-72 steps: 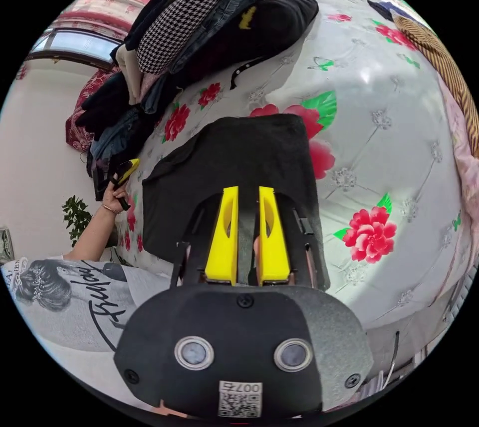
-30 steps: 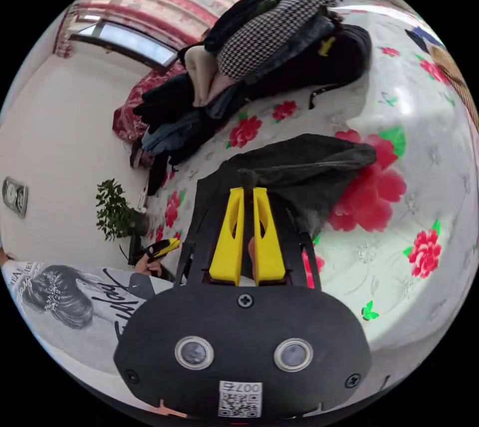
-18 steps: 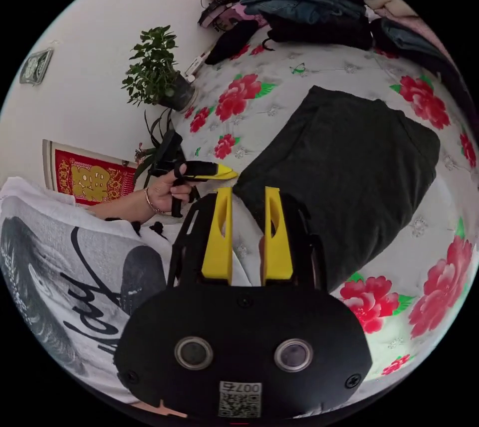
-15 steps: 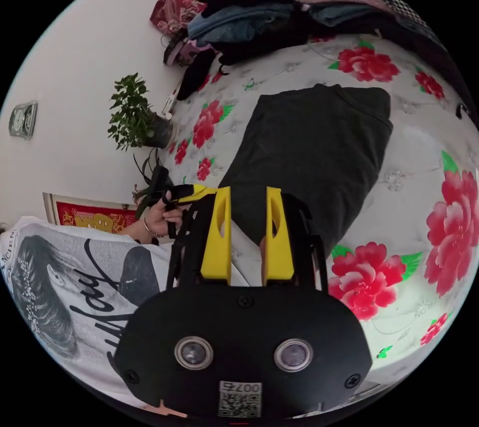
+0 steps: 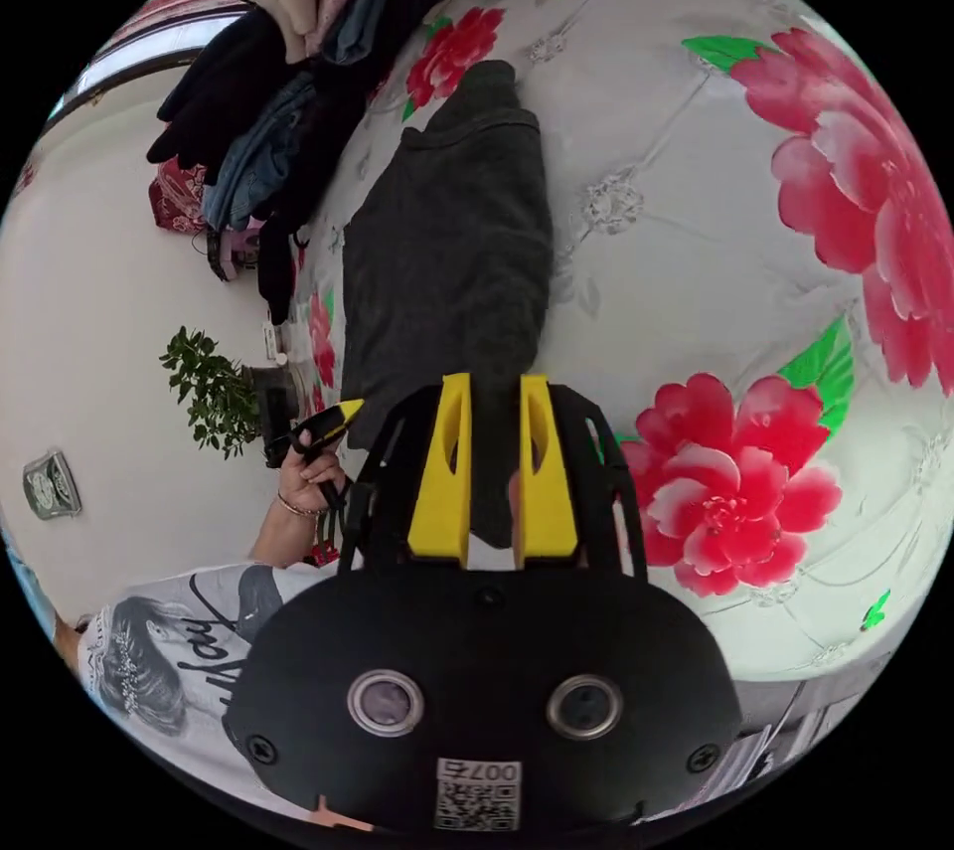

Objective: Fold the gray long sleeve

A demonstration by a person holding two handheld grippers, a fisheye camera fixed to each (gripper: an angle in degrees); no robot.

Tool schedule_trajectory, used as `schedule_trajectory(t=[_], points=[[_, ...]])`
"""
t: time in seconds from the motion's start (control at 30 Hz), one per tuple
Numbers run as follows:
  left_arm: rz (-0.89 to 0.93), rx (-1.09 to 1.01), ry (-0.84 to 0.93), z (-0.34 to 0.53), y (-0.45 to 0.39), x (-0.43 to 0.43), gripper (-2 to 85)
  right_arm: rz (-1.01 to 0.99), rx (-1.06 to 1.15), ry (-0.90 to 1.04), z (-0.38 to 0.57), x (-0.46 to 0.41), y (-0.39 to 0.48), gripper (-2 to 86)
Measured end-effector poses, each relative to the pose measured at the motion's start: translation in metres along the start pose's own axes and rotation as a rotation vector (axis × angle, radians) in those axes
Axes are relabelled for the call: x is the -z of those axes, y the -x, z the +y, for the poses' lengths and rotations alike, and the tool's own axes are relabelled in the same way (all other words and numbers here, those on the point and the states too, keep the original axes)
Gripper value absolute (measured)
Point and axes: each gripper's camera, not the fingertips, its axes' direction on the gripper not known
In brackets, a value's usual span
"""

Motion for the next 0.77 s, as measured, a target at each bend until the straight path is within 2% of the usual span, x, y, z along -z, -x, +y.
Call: schedule_trajectory(t=[0.13, 0.23, 0.3, 0.4, 0.5, 0.57, 0.63, 0.77], points=[[-0.049, -0.003, -0.128, -0.007, 0.026, 0.039, 4.3, 0.005, 0.144, 0.112, -0.041, -0.053, 0.065, 8.5], [-0.198, 0.060, -0.254, 0.011, 0.061, 0.084, 4.4, 0.022, 0.334, 0.216, -0.066, -0.113, 0.148, 8.1], [-0.381, 0.180, -0.374, 0.045, 0.089, 0.116, 4.7, 0.082, 0.503, 0.273, -0.067, -0.156, 0.217, 7.7], [-0.575, 0.306, -0.505, 0.099, 0.113, 0.130, 4.8, 0.172, 0.698, 0.327, -0.049, -0.190, 0.272, 7.4], [-0.671, 0.396, -0.577, 0.149, 0.118, 0.109, 4.4, 0.363, 0.814, 0.336, -0.020, -0.203, 0.271, 6.9], [-0.705, 0.389, -0.606, 0.171, 0.107, 0.083, 4.2, 0.480, 0.817, 0.338, -0.005, -0.200, 0.248, 6.5], [-0.738, 0.345, -0.603, 0.181, 0.089, 0.048, 4.0, 0.577, 0.807, 0.345, 0.013, -0.188, 0.217, 6.1], [-0.794, 0.142, -0.457, 0.159, 0.038, -0.070, 3.8, 0.848, 0.826, 0.279, 0.067, -0.137, 0.152, 5.3]])
